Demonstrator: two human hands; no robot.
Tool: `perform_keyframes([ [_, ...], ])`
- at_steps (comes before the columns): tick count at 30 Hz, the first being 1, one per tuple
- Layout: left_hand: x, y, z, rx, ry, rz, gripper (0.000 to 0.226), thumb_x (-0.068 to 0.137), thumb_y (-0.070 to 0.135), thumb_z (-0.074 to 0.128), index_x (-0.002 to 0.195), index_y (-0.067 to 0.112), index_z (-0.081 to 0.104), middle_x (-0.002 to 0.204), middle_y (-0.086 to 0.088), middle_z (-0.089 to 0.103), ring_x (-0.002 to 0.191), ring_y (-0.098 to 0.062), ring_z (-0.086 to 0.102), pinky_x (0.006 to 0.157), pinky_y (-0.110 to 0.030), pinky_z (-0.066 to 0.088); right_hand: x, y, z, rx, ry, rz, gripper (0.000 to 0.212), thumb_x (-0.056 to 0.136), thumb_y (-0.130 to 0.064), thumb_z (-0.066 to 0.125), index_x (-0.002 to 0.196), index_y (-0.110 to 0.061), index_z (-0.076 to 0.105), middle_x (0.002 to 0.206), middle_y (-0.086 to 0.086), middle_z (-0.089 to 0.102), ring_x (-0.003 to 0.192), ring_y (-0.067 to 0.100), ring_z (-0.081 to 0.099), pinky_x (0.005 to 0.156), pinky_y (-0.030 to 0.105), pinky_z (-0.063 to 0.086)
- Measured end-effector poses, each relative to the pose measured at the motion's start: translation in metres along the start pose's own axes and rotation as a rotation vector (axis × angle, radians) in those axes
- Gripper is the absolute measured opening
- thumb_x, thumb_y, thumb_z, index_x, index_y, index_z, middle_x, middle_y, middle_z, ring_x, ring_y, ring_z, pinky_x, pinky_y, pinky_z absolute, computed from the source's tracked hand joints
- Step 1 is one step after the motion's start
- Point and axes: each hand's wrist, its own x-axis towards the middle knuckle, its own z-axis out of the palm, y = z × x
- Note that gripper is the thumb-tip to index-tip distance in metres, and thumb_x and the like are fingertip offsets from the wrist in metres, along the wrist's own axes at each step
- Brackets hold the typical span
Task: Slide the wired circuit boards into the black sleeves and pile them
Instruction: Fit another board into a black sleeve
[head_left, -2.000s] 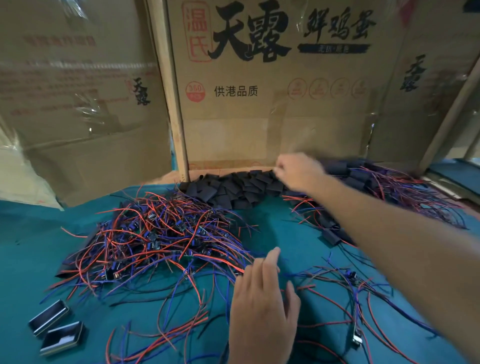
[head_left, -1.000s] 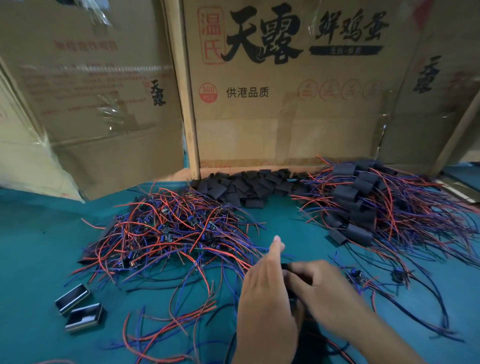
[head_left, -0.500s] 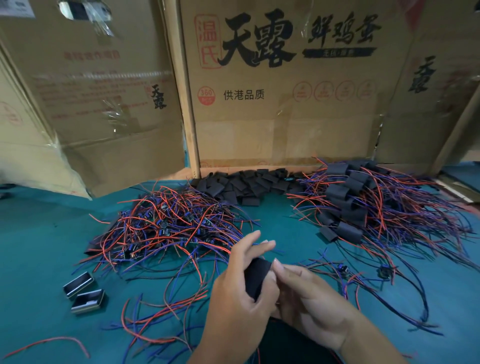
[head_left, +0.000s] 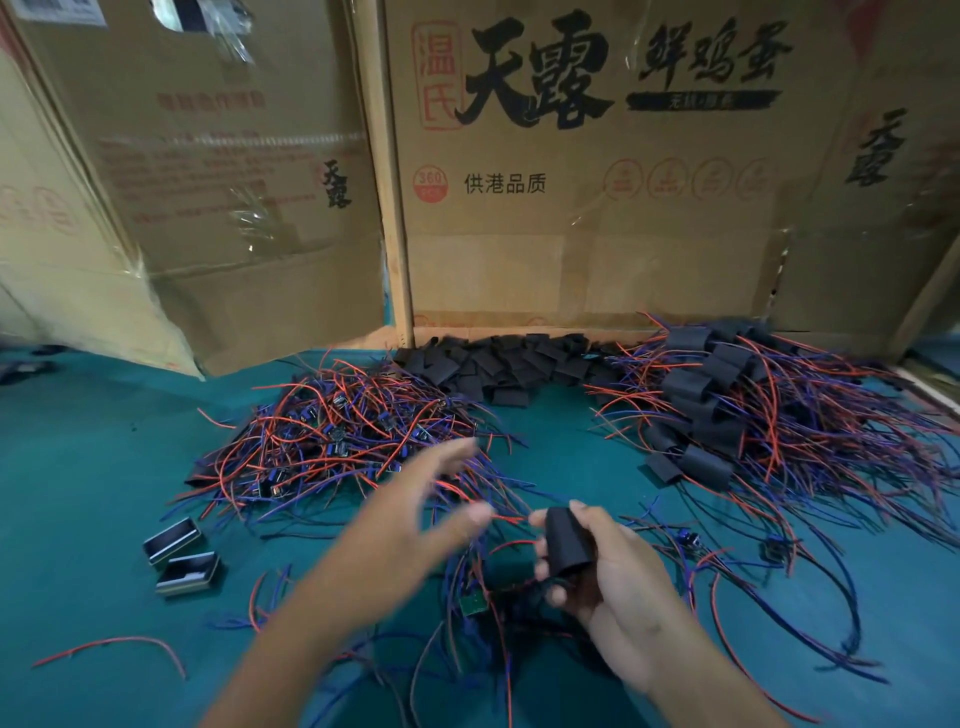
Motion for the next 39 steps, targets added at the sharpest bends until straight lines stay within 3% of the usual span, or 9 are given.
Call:
perform_keyframes([
  [2, 0.014, -0.033, -0.021, 0.204, 0.109, -0.084, 0.024, 0.096, 0.023, 0.063, 0.120, 0.024, 0.062, 0.114, 0.016, 0.064, 0.104, 0.006, 0.057, 0.088, -0.008, 0.040, 0.002, -0.003, -0.008, -0.026, 0.013, -0.007, 0.040, 0.104, -0.030, 0.045, 0.108, 0.003, 0.067, 0.074, 0.013, 0.059, 0.056, 0.021, 0.053, 0.040, 0.028, 0.038],
  [5, 0.032, -0.071, -0.043, 0.574, 0.010, -0.136, 0.005, 0.099, 0.021, 0.060, 0.102, 0.023, 0.062, 0.098, 0.008, 0.058, 0.095, -0.014, 0.054, 0.085, -0.028, 0.045, 0.002, -0.005, -0.009, -0.041, -0.016, -0.019, 0.042, 0.100, -0.037, 0.051, 0.109, 0.000, 0.066, 0.075, 0.012, 0.059, 0.057, 0.020, 0.051, 0.040, 0.026, 0.037],
  [12, 0.052, -0.091, -0.038, 0.886, -0.092, -0.171, 0.027, 0.101, 0.033, 0.055, 0.128, 0.035, 0.054, 0.117, 0.007, 0.059, 0.107, -0.016, 0.059, 0.082, -0.034, 0.054, 0.001, -0.003, -0.009, -0.159, -0.028, -0.063, 0.040, 0.099, -0.038, 0.052, 0.108, -0.002, 0.064, 0.078, 0.011, 0.062, 0.056, 0.020, 0.052, 0.042, 0.027, 0.037],
  [16, 0.050, -0.080, -0.034, 1.008, -0.017, -0.165, 0.024, 0.100, 0.035, 0.055, 0.124, 0.032, 0.057, 0.113, 0.009, 0.065, 0.103, -0.016, 0.064, 0.075, -0.035, 0.055, 0.002, -0.005, -0.010, -0.166, -0.008, -0.080, 0.039, 0.101, -0.038, 0.048, 0.105, -0.004, 0.065, 0.078, 0.011, 0.065, 0.056, 0.020, 0.054, 0.043, 0.028, 0.038],
  [20, 0.027, -0.061, -0.036, 0.702, 0.267, -0.153, 0.016, 0.092, 0.031, 0.064, 0.108, 0.032, 0.065, 0.064, 0.011, 0.062, 0.068, -0.019, 0.062, 0.062, -0.033, 0.053, 0.001, -0.008, -0.011, -0.255, 0.009, -0.089, 0.039, 0.104, -0.037, 0.040, 0.107, -0.006, 0.065, 0.078, 0.009, 0.069, 0.055, 0.017, 0.058, 0.043, 0.027, 0.040],
  [22, 0.014, -0.047, -0.026, 0.426, 0.330, -0.152, 0.014, 0.092, 0.024, 0.066, 0.104, 0.032, 0.066, 0.056, 0.011, 0.064, 0.057, -0.017, 0.063, 0.059, -0.034, 0.056, 0.000, -0.013, -0.013, -0.260, 0.028, -0.113, 0.039, 0.104, -0.036, 0.041, 0.106, -0.005, 0.064, 0.077, 0.008, 0.069, 0.055, 0.017, 0.057, 0.044, 0.027, 0.041],
  [26, 0.007, -0.025, -0.007, -0.202, 0.347, -0.171, 0.030, 0.090, 0.004, 0.064, 0.105, 0.030, 0.067, 0.086, 0.001, 0.076, 0.078, -0.010, 0.074, 0.069, -0.033, 0.061, 0.001, -0.023, -0.023, -0.277, 0.077, -0.150, 0.037, 0.102, -0.038, 0.047, 0.101, -0.006, 0.065, 0.076, 0.005, 0.067, 0.058, 0.017, 0.057, 0.048, 0.029, 0.042],
  [30, 0.004, -0.010, 0.005, -0.630, 0.391, -0.122, 0.028, 0.095, -0.005, 0.057, 0.113, 0.015, 0.064, 0.101, -0.009, 0.076, 0.089, -0.024, 0.075, 0.070, -0.038, 0.062, 0.003, -0.030, -0.033, -0.289, 0.073, -0.234, 0.034, 0.099, -0.040, 0.050, 0.100, -0.010, 0.066, 0.082, 0.003, 0.071, 0.064, 0.015, 0.058, 0.054, 0.029, 0.041],
  [39, 0.003, 0.002, 0.004, -0.904, 0.567, 0.082, 0.037, 0.082, 0.007, 0.071, 0.114, 0.023, 0.062, 0.114, -0.012, 0.072, 0.090, -0.029, 0.074, 0.072, -0.032, 0.060, 0.005, -0.024, -0.031, -0.289, -0.155, -0.379, 0.037, 0.087, -0.028, 0.057, 0.114, -0.003, 0.062, 0.087, 0.009, 0.066, 0.080, 0.020, 0.067, 0.066, 0.026, 0.055],
])
